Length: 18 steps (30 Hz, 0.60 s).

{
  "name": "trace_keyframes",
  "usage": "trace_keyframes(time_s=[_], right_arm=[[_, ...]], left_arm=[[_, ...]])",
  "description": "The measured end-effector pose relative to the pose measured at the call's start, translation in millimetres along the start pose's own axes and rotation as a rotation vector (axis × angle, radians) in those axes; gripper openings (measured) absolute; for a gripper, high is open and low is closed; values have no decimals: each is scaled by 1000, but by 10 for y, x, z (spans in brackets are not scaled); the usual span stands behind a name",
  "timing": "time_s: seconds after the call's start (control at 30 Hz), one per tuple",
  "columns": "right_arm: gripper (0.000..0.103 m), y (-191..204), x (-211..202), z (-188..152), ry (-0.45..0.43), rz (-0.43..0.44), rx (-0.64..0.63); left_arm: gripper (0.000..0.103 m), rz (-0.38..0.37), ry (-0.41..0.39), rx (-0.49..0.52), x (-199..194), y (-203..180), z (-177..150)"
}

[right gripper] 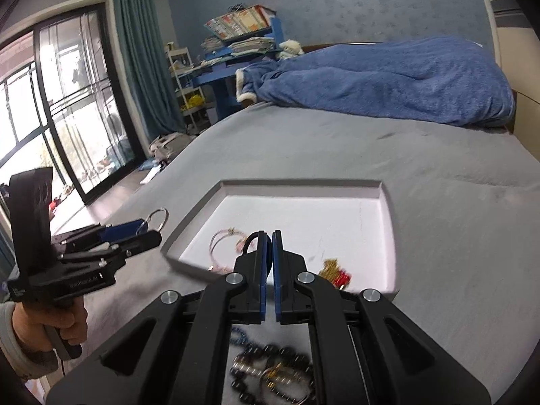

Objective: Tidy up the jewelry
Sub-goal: 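Lower the bangle into the box with the left tool while the right tool drops the hair tie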

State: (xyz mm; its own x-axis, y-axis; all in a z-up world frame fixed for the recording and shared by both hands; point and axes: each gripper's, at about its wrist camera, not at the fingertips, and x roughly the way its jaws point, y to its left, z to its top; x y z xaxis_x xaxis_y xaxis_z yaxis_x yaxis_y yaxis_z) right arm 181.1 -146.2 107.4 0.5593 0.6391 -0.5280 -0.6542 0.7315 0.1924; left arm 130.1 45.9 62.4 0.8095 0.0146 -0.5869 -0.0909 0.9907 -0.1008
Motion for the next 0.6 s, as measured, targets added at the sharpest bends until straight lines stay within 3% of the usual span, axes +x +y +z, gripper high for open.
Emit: trace_keyframes(time_s=[0.23,0.6], right_arm=[[3,-242,272,93,22,-54,32],[3,-504,619,-133,120,-137,59]], left_arm=[[47,9,44,32,351,-111,113],[47,26,129,81,748,-189,60]])
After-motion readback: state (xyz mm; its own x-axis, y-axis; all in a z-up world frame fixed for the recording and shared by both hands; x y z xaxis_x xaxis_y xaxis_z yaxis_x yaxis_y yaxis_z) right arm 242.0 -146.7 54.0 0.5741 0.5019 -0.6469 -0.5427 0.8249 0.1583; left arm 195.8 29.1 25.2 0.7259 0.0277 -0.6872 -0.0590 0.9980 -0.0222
